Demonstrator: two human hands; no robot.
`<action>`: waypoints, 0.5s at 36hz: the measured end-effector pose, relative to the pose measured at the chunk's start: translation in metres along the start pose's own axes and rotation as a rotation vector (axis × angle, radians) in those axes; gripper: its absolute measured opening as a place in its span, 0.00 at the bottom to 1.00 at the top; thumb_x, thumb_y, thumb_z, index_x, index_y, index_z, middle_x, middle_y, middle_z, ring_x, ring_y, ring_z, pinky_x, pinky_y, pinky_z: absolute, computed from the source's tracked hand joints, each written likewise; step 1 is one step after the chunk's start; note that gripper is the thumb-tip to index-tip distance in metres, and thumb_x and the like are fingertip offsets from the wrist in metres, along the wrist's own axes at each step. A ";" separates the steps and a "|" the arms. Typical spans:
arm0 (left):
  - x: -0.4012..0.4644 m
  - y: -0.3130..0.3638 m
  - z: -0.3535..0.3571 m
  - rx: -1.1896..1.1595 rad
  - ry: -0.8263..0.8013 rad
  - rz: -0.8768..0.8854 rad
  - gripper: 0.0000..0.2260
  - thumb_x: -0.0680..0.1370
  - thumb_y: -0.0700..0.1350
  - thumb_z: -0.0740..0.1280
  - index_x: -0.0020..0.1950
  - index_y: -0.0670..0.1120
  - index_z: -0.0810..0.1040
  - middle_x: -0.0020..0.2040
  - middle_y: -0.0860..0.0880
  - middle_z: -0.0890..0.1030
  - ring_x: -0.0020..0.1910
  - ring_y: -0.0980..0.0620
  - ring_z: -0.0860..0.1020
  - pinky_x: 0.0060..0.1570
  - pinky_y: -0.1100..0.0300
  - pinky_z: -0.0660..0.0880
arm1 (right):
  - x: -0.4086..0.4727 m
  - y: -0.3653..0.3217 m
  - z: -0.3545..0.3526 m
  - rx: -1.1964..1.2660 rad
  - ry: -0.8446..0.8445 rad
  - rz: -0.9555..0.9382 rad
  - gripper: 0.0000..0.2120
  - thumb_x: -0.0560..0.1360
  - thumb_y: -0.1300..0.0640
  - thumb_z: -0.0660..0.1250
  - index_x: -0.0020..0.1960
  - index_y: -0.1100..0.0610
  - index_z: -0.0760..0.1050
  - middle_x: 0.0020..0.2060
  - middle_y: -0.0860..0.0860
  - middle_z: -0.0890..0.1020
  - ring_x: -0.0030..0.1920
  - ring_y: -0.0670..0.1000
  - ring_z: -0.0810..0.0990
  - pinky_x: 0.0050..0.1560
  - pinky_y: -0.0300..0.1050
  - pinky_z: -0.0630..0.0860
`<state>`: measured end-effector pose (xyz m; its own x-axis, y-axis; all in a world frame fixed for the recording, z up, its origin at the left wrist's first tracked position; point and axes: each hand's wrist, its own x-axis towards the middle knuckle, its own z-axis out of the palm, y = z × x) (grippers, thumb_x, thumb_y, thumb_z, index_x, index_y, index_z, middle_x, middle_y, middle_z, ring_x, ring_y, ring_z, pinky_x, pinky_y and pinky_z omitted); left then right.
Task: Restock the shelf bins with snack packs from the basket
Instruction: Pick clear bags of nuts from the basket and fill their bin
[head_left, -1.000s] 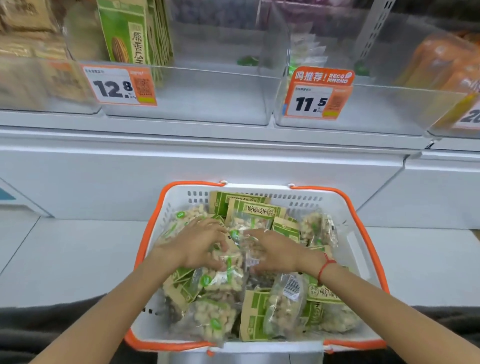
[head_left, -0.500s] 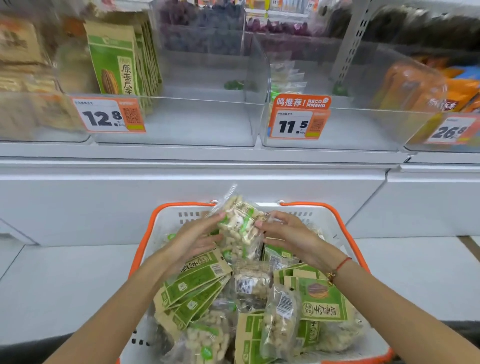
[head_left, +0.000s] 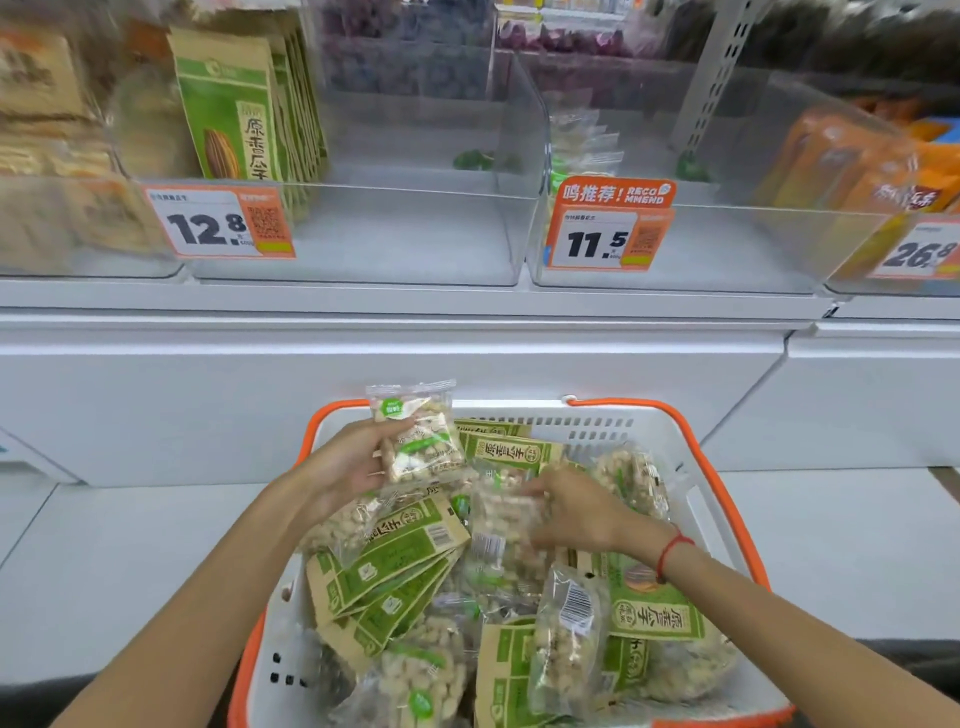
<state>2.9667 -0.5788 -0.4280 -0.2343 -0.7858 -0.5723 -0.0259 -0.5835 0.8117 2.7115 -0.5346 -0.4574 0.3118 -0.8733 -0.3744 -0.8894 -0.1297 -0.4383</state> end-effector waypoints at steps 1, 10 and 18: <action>0.000 -0.001 -0.002 0.010 0.010 -0.017 0.09 0.76 0.47 0.68 0.53 0.45 0.76 0.36 0.48 0.75 0.37 0.52 0.70 0.39 0.59 0.70 | 0.001 0.001 -0.003 0.026 0.128 -0.008 0.25 0.71 0.55 0.73 0.66 0.49 0.73 0.44 0.52 0.81 0.44 0.48 0.80 0.45 0.34 0.73; 0.005 -0.008 -0.005 -0.048 0.071 -0.017 0.15 0.79 0.47 0.64 0.65 0.46 0.72 0.31 0.47 0.72 0.39 0.51 0.79 0.52 0.52 0.76 | -0.004 0.028 0.017 0.006 0.097 -0.065 0.11 0.76 0.58 0.64 0.51 0.46 0.83 0.48 0.42 0.82 0.47 0.49 0.81 0.50 0.51 0.79; 0.008 -0.008 0.004 -0.054 0.091 0.038 0.16 0.79 0.47 0.63 0.66 0.44 0.70 0.38 0.44 0.76 0.34 0.57 0.80 0.51 0.53 0.74 | 0.036 0.014 -0.019 0.165 0.344 0.223 0.19 0.79 0.53 0.63 0.67 0.57 0.67 0.59 0.53 0.77 0.52 0.50 0.77 0.50 0.42 0.74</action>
<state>2.9607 -0.5792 -0.4388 -0.1444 -0.8213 -0.5519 0.0340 -0.5615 0.8268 2.7040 -0.5772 -0.4613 -0.0365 -0.9806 -0.1927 -0.8484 0.1324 -0.5126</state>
